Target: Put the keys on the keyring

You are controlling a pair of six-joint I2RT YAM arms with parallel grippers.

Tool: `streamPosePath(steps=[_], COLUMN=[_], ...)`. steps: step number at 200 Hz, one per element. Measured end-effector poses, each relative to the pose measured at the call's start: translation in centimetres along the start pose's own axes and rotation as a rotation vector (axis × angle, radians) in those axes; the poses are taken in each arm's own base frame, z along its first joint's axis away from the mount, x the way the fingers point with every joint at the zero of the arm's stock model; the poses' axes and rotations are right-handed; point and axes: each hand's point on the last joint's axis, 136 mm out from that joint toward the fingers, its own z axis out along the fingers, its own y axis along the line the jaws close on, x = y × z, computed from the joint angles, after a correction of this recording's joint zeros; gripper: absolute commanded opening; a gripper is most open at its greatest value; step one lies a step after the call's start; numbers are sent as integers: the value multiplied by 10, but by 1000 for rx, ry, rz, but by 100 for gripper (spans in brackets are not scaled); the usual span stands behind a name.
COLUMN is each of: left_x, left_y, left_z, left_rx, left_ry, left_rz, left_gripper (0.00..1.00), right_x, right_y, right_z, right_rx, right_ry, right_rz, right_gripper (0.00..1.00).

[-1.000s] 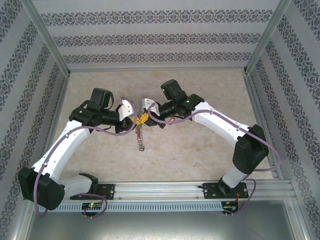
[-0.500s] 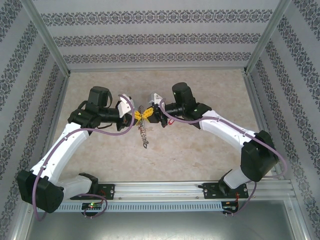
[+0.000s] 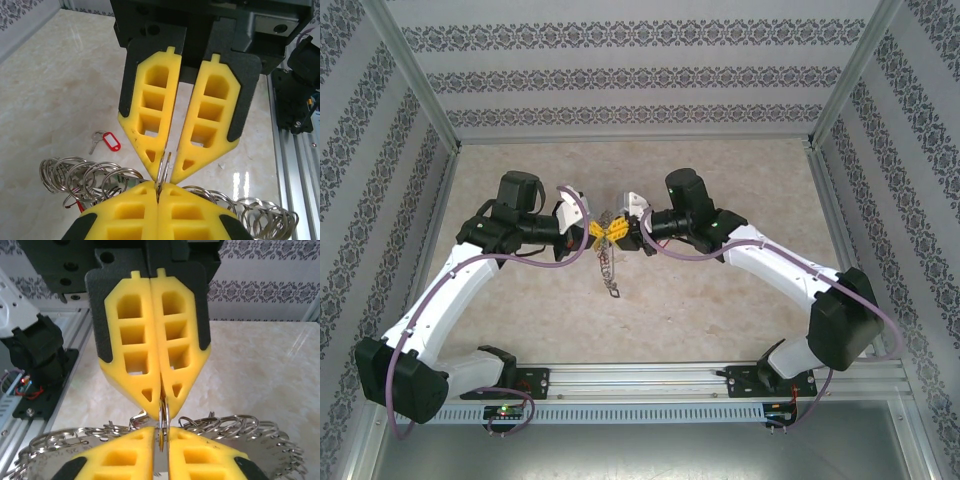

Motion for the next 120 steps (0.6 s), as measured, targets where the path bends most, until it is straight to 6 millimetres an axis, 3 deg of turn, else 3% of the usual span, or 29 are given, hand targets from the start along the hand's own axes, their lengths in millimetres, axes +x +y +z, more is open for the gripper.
streamPosePath(steps=[49, 120], left_x=[8, 13], left_y=[-5, -8], left_z=[1, 8], left_rx=[28, 62], left_ry=[39, 63], left_rz=[-2, 8], left_gripper=[0, 0], right_x=[10, -2], right_y=[7, 7], right_z=[-7, -4], right_rx=[-2, -24], right_ry=[92, 113], right_rz=[-53, -79], right_gripper=[22, 25])
